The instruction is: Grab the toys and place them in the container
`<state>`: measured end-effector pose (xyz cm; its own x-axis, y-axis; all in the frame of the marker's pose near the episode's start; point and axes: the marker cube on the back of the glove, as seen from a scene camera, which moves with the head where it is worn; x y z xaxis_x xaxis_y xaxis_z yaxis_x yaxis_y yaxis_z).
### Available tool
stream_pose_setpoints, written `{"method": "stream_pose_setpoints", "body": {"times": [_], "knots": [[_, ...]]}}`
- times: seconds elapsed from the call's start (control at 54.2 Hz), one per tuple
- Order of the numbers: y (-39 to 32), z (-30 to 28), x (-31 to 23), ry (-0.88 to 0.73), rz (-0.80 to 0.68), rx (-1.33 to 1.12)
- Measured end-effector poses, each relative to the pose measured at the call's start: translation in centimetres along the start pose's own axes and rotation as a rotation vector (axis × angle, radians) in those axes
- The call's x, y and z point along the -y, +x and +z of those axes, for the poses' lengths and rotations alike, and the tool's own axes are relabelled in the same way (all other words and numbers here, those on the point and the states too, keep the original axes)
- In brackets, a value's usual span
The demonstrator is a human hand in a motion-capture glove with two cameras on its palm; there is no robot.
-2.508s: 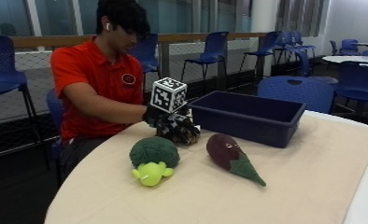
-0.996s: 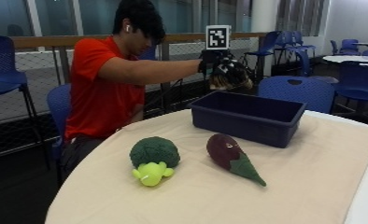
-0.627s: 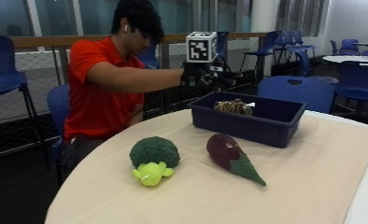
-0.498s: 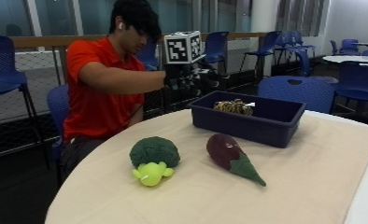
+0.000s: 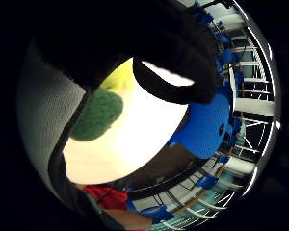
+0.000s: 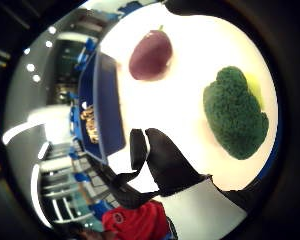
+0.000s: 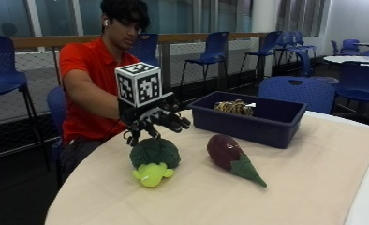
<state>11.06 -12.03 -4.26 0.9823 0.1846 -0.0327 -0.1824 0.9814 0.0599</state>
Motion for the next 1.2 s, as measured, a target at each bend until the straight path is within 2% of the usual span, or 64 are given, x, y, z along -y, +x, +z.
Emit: {"method": "stream_pose_setpoints", "body": {"times": [0.461,0.756,1.014,1.199], "knots": [[3.5,7.1,1.0,-0.174,0.106,0.004],[2.1,7.3,0.8,-0.081,0.085,-0.141],[-1.3,5.1,0.3,0.029,-0.007,-0.284],[-7.5,-2.3,-1.0,0.151,-0.096,-0.211]]}}
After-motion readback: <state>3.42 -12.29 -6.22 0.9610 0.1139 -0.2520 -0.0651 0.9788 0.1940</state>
